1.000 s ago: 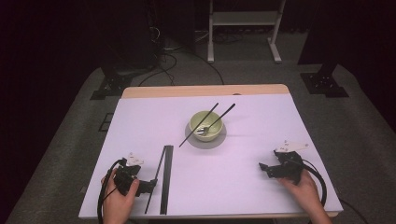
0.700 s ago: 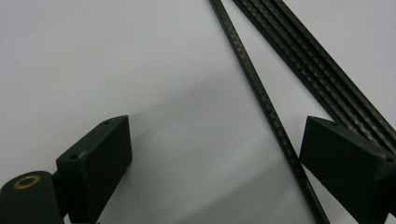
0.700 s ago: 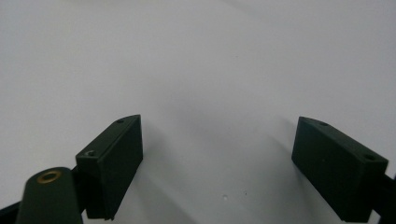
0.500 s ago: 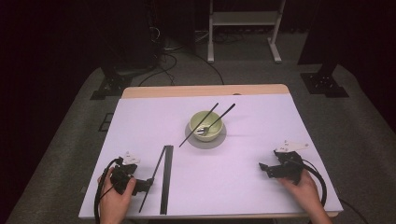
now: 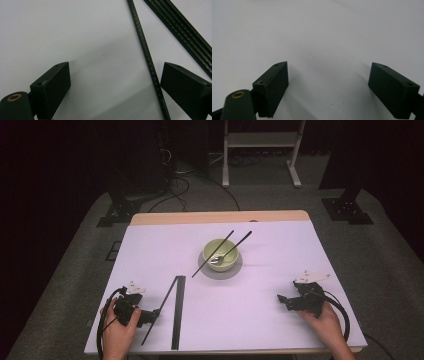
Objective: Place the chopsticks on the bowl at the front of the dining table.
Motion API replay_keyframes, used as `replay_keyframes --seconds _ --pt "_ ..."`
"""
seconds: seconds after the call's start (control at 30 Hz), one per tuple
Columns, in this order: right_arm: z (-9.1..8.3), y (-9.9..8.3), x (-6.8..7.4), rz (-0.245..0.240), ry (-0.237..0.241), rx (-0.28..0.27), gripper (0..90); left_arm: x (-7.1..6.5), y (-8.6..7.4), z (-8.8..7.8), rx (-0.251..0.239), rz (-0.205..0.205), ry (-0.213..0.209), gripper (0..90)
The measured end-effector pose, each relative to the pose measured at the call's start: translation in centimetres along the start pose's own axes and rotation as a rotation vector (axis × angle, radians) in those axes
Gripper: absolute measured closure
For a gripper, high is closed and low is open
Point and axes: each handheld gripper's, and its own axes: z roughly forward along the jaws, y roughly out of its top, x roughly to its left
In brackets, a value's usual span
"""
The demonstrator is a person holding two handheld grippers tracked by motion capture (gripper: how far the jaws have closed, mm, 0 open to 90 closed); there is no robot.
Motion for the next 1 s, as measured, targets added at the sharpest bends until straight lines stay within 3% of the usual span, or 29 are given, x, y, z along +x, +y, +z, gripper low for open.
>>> replay_keyframes --seconds 1.0 --pt "0.0 0.0 0.0 0.0 0.0 0.0 15.2 3.0 0.2 0.1 0.003 -0.034 0.036 8.2"
